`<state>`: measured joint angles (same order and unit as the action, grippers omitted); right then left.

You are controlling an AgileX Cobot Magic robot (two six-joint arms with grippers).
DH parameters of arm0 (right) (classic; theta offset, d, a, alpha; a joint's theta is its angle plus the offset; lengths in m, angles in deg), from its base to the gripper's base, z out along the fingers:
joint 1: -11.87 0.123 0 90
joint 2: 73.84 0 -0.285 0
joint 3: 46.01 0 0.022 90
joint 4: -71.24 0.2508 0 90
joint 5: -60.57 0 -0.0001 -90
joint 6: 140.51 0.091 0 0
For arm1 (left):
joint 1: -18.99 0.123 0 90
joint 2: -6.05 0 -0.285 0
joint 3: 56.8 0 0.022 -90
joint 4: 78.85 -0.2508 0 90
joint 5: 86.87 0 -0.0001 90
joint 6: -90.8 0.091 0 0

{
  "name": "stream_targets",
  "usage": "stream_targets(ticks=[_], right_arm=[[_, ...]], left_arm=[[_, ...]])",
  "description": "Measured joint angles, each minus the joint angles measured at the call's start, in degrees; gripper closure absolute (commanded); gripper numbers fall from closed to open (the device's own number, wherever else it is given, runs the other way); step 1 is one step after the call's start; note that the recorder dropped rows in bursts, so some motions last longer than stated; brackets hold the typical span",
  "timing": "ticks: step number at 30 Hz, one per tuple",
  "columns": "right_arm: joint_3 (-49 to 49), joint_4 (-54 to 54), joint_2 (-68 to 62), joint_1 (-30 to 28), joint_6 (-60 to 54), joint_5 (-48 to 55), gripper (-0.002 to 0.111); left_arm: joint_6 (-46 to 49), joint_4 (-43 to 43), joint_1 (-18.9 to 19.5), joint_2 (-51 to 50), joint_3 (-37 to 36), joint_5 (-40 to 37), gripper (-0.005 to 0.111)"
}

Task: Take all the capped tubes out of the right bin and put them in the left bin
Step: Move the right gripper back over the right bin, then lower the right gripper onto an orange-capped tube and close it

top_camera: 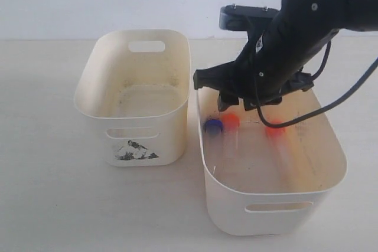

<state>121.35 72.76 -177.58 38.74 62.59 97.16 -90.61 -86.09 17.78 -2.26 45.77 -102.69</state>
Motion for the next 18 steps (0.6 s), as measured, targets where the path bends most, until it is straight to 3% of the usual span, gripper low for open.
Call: stream_targets(ticks=[4,6,16,18], right_arm=[[0.0,0.0,-3.35,0.0,0.14,1.2,0.089],[0.0,0.0,-4.65,0.0,0.22,1.33,0.093],[0.0,-0.22,-6.46,-0.13,1.55,0.31,0.093],[0.0,-0.22,-7.25,-0.13,2.47,0.09,0.086]], left_arm=[[0.0,0.0,0.0,0.0,0.0,0.0,0.102],[0.0,0.0,0.0,0.0,0.0,0.0,0.102],[0.0,0.0,0.0,0.0,0.0,0.0,0.102],[0.0,0.0,0.0,0.0,0.0,0.0,0.102]])
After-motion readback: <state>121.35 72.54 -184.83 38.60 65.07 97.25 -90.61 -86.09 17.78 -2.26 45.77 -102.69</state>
